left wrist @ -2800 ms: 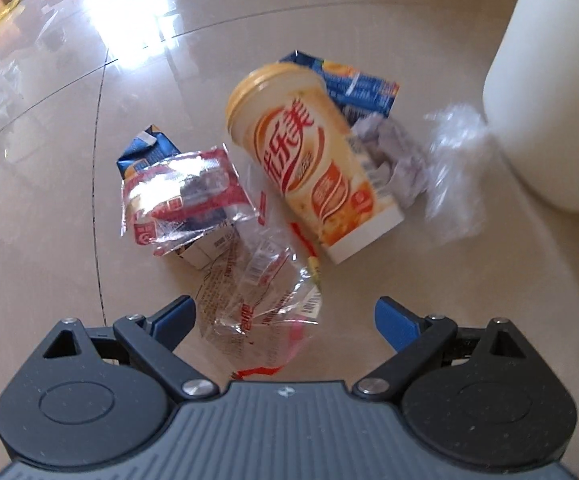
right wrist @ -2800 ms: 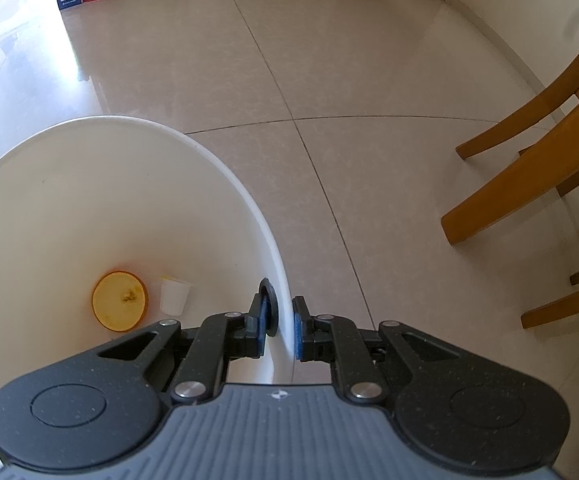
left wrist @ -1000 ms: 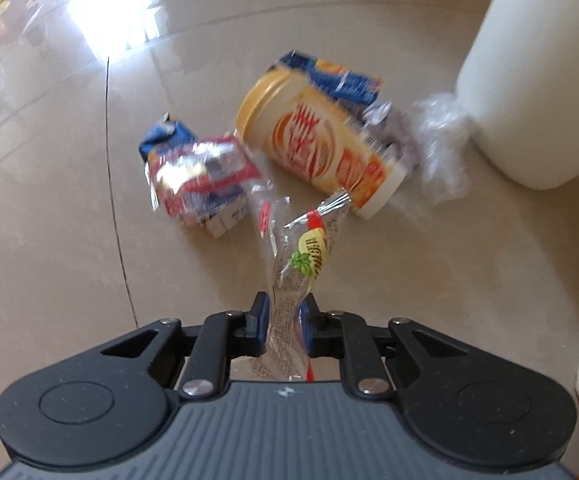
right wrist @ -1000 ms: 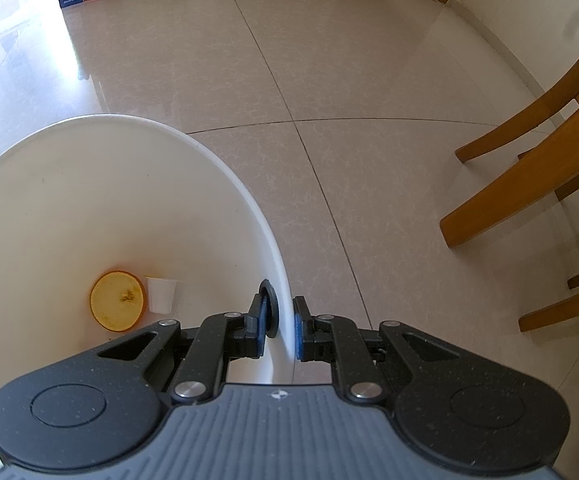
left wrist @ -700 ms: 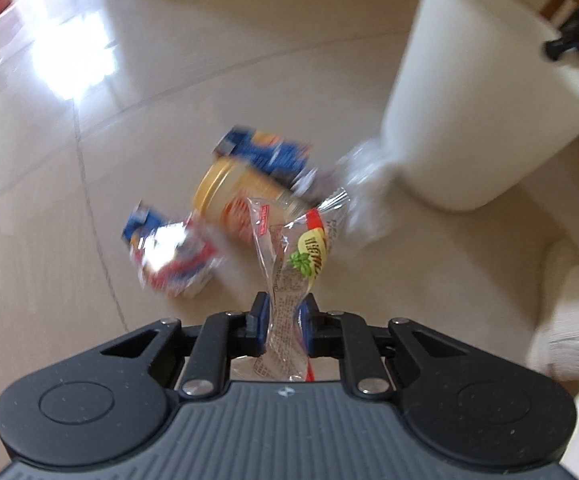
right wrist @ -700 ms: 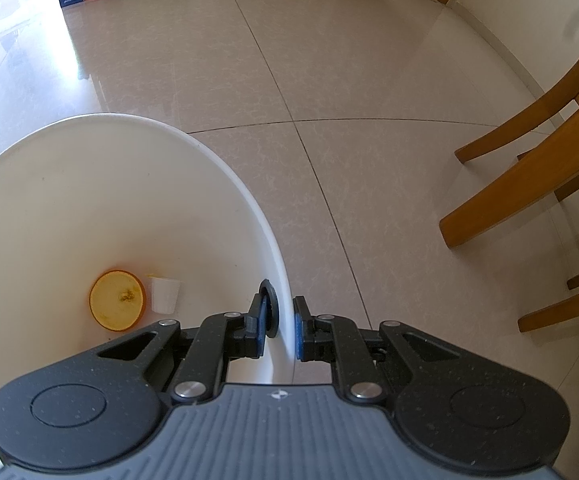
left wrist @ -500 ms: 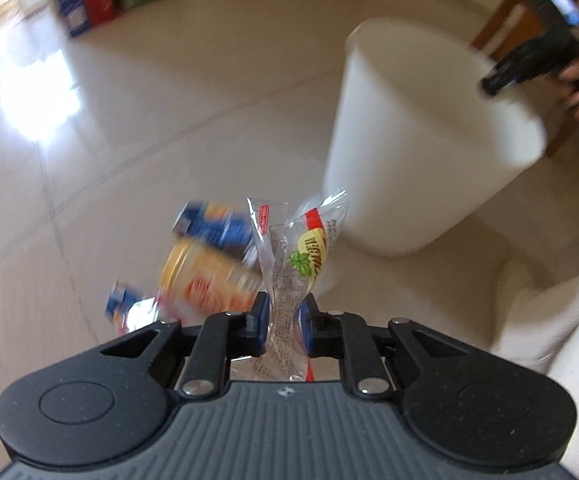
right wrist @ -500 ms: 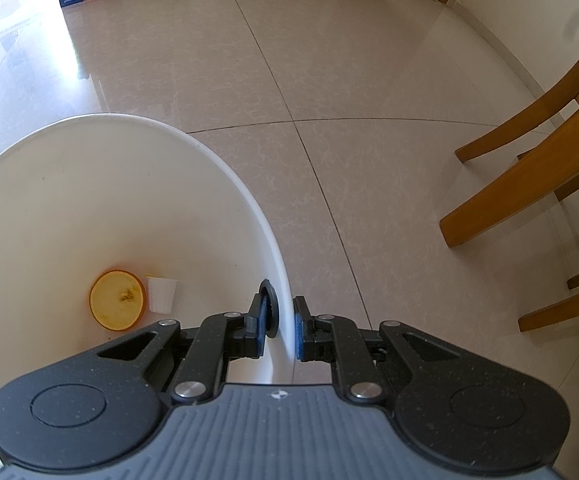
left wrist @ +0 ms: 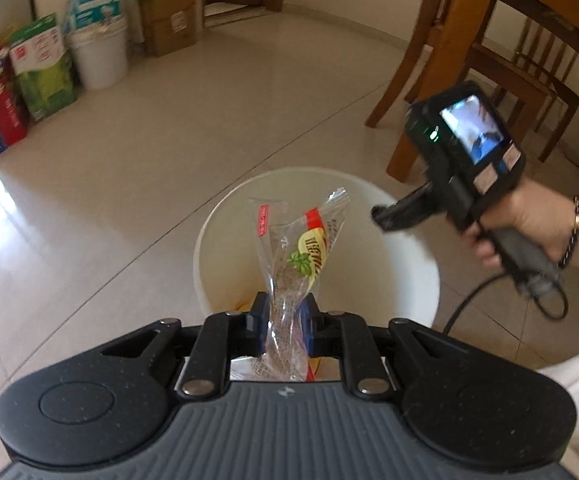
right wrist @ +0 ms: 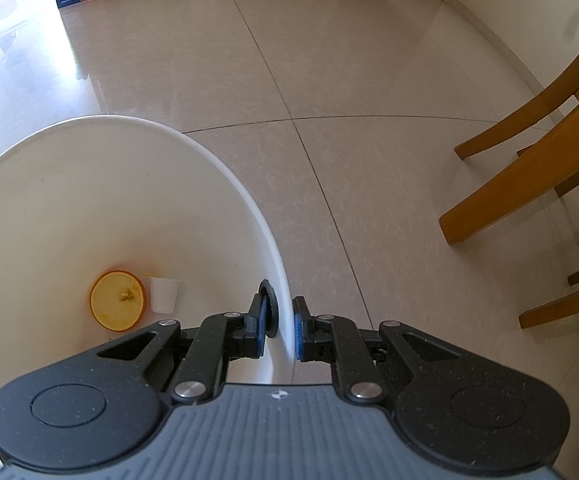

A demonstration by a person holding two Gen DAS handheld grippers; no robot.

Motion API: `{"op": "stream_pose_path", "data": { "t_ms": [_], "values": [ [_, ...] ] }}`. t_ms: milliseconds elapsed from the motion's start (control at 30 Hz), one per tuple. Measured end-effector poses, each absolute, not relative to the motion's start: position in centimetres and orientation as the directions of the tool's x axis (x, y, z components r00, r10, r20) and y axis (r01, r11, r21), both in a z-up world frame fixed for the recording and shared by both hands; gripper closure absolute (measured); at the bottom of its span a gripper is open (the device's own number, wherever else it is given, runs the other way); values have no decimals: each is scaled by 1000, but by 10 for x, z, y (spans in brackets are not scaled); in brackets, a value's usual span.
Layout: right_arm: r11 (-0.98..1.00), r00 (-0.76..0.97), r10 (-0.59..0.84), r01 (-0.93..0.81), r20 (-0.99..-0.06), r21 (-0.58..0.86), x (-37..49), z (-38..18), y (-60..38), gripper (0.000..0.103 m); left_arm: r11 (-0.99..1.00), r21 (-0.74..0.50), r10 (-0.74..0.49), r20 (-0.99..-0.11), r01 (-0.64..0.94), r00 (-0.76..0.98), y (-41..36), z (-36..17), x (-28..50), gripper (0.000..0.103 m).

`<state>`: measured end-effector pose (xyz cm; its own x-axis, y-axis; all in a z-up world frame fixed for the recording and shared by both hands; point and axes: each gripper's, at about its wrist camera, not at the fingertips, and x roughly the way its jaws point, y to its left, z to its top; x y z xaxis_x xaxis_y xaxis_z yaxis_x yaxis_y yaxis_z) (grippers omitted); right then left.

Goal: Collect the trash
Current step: 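Carry the plastic wrapper over the wastebasket and open the left gripper, then return the left gripper to the pile and grasp the yellow-lidded milk tea cup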

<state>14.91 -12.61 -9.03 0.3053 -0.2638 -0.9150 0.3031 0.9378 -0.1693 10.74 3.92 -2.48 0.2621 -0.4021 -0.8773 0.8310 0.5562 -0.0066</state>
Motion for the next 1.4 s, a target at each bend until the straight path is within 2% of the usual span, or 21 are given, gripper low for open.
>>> {"op": "stream_pose_path", "data": {
  "t_ms": [33, 100, 167, 200, 433, 833, 967, 1200, 1400],
  "values": [
    [938, 305, -264, 304, -915, -169, 149, -90, -126, 87, 560, -8, -401, -878, 829, 262, 35, -27, 108, 87],
    [938, 305, -264, 304, -915, -169, 149, -90, -126, 87, 559, -11, -402, -878, 829, 260, 25, -29, 109, 70],
    [938, 305, -263, 304, -915, -168, 150, -90, -126, 87, 558, -5, -393, -882, 830, 260, 21, -32, 109, 25],
    [938, 305, -263, 303, -915, -169, 150, -90, -126, 87, 561, 0, -399, -876, 828, 271, 23, -29, 110, 22],
    [939, 308, -262, 300, -915, -168, 150, -91, -126, 88, 626, 0, -362, -886, 780, 291, 40, -26, 124, 14],
    [938, 307, -263, 303, -915, -168, 149, -90, -127, 88, 781, 16, -261, -900, 624, 350, 99, -44, 144, 12],
    [938, 308, -265, 301, -914, -170, 149, -90, -127, 88, 861, -6, -206, -918, 508, 338, 131, -71, 149, 11],
    [938, 310, -273, 294, -911, -181, 149, -90, -124, 88, 940, 35, -89, -936, 340, 340, 183, -130, 151, 11],
    [936, 307, -274, 303, -911, -180, 149, -90, -123, 88, 978, 8, -61, -944, 206, 325, 211, -173, 144, 11]
  ]
}}
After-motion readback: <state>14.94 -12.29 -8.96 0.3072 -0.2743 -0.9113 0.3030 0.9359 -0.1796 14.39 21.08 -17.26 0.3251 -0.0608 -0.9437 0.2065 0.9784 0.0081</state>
